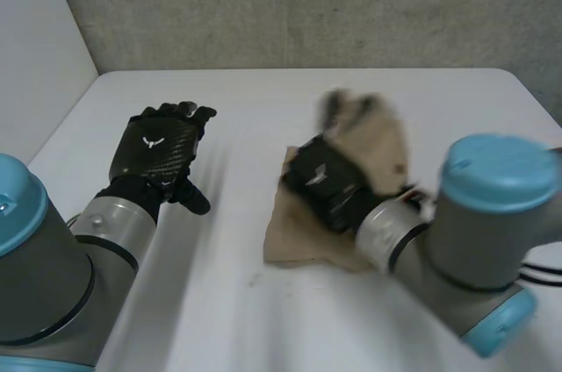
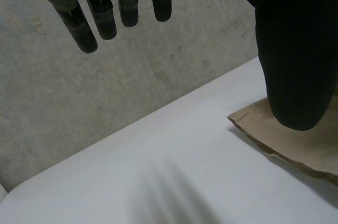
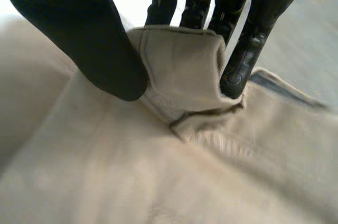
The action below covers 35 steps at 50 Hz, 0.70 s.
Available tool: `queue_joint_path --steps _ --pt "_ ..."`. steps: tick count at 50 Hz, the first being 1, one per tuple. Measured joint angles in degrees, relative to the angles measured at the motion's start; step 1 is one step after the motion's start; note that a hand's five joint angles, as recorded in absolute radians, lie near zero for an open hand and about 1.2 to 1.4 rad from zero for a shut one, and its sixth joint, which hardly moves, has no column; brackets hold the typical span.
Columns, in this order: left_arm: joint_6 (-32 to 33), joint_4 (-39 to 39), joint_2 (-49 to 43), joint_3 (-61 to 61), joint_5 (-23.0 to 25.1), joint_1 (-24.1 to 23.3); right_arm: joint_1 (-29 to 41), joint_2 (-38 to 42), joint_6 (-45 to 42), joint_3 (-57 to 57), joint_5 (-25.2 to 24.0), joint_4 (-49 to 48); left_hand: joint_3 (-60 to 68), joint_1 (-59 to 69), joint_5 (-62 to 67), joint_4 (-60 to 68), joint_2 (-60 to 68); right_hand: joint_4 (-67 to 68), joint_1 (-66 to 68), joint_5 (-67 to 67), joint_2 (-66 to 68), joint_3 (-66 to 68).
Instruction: Fold the shorts.
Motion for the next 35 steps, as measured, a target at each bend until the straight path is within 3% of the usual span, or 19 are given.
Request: queue_joint_path --steps 2,4,7,11,16,21,26,35 --pt "0.0 0.0 -0.1 0.0 0.0 0.0 0.8 0.8 0.1 -0.1 -1.9 0.0 0.0 0.0 0.0 0.0 0.0 -5.4 -5.0 -5.1 -6.2 -5.5" --pt "0.0 0.2 -0.3 0.2 0.0 0.0 1.7 1.6 0.7 -0.2 -4.5 -0.1 0.0 0.0 0.0 0.0 0.0 -32.4 -28.5 -31.8 -33.4 -32.5" --pt "0.1 0.4 -0.8 0.9 0.1 0.1 1.6 1.0 2.4 -0.6 -4.5 -0.1 0.0 0.0 0.0 0.0 0.0 -45.2 -38.4 -44.2 -45.2 -45.7" --pt "0.2 0.6 -1.7 2.2 0.1 0.0 0.4 -0.9 7.4 -1.1 -0.9 -0.1 0.0 0.0 0.0 0.0 0.0 -45.4 -38.6 -44.5 -45.7 -46.4" --pt "0.3 0.9 -6.4 8.6 0.3 -0.9 -4.7 -5.7 24.2 -1.9 7.3 0.4 0.0 0.0 0.0 0.0 0.0 -45.4 -38.6 -44.5 -45.7 -46.4" --pt "0.0 0.1 -13.4 16.7 0.8 -3.9 -8.1 -6.5 34.0 -3.0 9.5 2.5 0.0 0.0 0.0 0.0 0.0 -45.4 -38.6 -44.5 -45.7 -46.4" --pt "-0.3 -3.6 -23.5 26.5 1.4 -8.0 -10.0 -1.1 37.4 -6.0 9.9 7.1 0.0 0.0 0.0 0.0 0.0 -45.4 -38.6 -44.5 -45.7 -46.4" --pt "-0.2 -12.7 -36.4 34.9 1.3 -9.8 -12.5 9.1 37.1 -10.5 10.2 12.4 0.0 0.0 0.0 0.0 0.0 -45.4 -38.6 -44.5 -45.7 -46.4"
